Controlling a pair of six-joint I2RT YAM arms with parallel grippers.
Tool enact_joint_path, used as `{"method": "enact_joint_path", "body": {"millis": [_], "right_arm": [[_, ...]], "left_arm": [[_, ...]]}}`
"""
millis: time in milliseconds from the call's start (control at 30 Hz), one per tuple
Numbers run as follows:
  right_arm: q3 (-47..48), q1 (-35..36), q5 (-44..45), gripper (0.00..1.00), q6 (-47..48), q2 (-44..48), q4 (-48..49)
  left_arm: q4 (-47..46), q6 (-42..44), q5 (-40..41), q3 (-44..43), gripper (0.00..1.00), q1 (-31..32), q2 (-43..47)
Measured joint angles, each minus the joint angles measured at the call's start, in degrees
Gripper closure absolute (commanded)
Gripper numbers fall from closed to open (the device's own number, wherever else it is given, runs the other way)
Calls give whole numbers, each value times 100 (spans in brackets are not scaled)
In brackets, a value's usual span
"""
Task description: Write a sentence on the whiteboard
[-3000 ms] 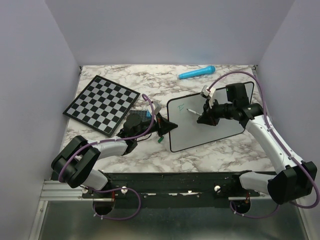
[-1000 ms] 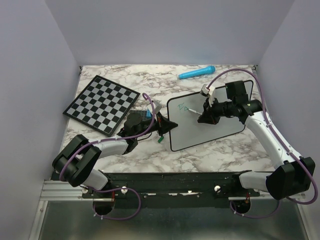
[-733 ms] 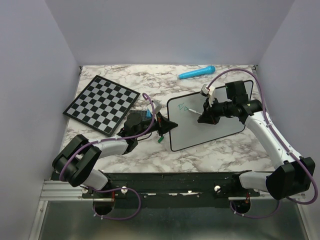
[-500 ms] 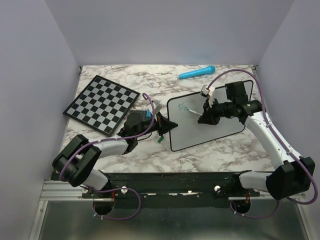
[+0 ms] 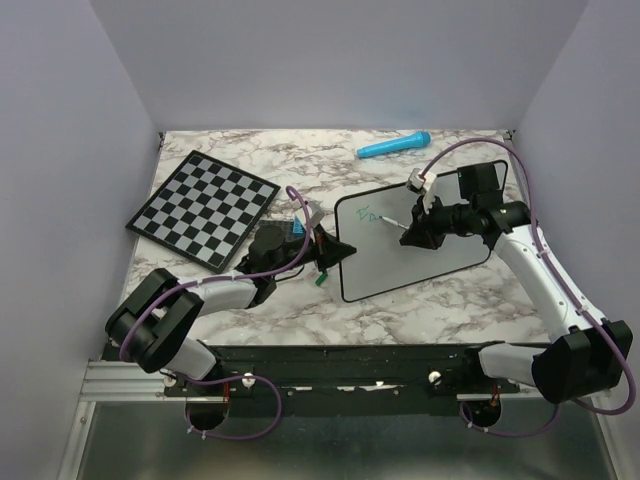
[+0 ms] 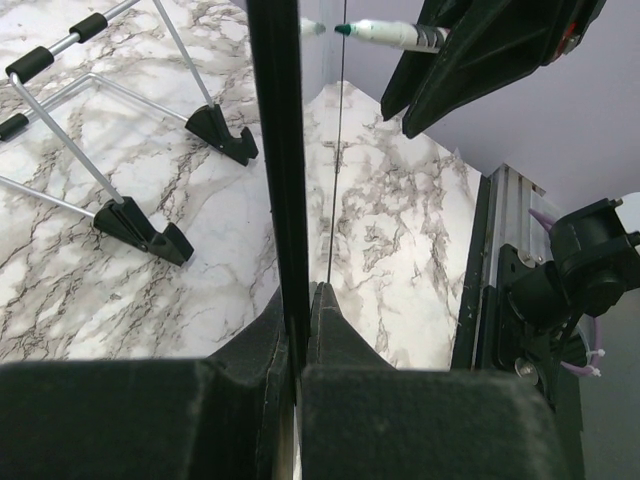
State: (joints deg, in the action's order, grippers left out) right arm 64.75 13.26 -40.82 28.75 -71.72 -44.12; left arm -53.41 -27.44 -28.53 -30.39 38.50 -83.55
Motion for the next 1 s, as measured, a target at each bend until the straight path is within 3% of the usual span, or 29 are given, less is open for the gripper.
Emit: {"method": "enact_joint_path", "body": {"millis": [1000], "right_arm": [[140, -24, -4, 99, -247, 179, 372]], "left_arm": [[-70, 66, 0, -15, 100, 22, -74]]}}
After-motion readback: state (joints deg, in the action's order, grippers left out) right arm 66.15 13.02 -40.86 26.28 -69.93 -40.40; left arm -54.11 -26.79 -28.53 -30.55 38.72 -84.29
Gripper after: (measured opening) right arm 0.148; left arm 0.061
